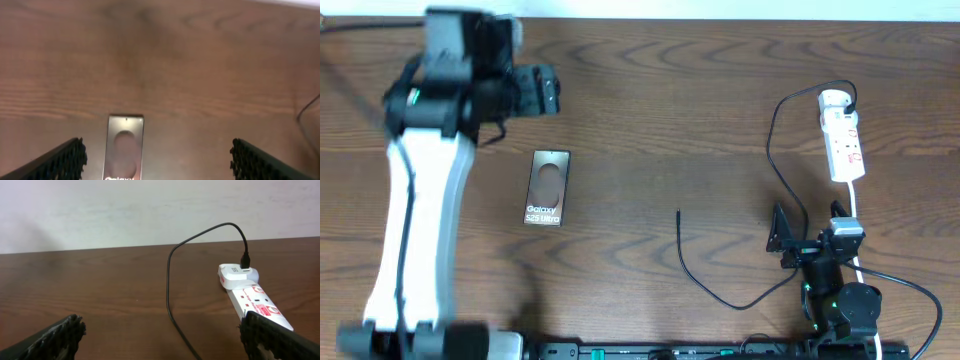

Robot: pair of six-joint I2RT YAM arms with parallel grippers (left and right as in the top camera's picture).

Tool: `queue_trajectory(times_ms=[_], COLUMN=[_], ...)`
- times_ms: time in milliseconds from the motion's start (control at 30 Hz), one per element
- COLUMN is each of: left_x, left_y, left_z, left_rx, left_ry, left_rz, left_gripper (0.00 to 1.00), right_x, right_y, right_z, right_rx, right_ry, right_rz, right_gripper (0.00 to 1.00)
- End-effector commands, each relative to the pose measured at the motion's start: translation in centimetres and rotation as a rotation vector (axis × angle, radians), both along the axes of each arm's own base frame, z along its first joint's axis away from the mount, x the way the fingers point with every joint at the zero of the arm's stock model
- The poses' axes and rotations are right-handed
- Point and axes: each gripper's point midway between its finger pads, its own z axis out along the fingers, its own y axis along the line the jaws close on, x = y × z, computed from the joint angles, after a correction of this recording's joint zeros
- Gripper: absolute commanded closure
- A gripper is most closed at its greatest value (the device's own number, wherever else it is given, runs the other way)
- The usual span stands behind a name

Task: Plug charger to phone and switch on socket
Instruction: 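Move the left gripper over the silver Galaxy phone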

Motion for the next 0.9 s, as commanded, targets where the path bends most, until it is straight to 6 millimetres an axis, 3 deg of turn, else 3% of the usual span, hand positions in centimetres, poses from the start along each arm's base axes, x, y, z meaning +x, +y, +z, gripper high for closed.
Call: queue_trajectory(times_ms=[0,267,400,600,867], left_x=[1.7,1.7,1.6,0.9,-0.7], left_y=[-0.1,-0.2,0.1,0.9,3.1], left_z=[-3.3,-11.3,-14.0,-17.2,-19.5], left_rx=[0.022,0.032,0.047,0.095,0.234], left_ry=[0.099,0.348,0.431,0.536,0.612], left_rz=[-0.026,-0.028,-0.023,-0.009,-0.010], left_gripper=[0.09,0.09,0.09,0.08,0.09], right_x=[0.0,0.0,0.0,0.0,0.0], right_y=[0.1,0.1,0.1,0.1,0.1], right_z=[-0.1,-0.1,-0.1,-0.1,-0.1], right_rx=[0.014,0.014,0.014,0.014,0.014], right_ry=[0.002,0.002,0.002,0.002,0.002], right_rz=[0.004,0.004,0.004,0.004,0.004], right_gripper=[0.01,0.01,0.01,0.01,0.01])
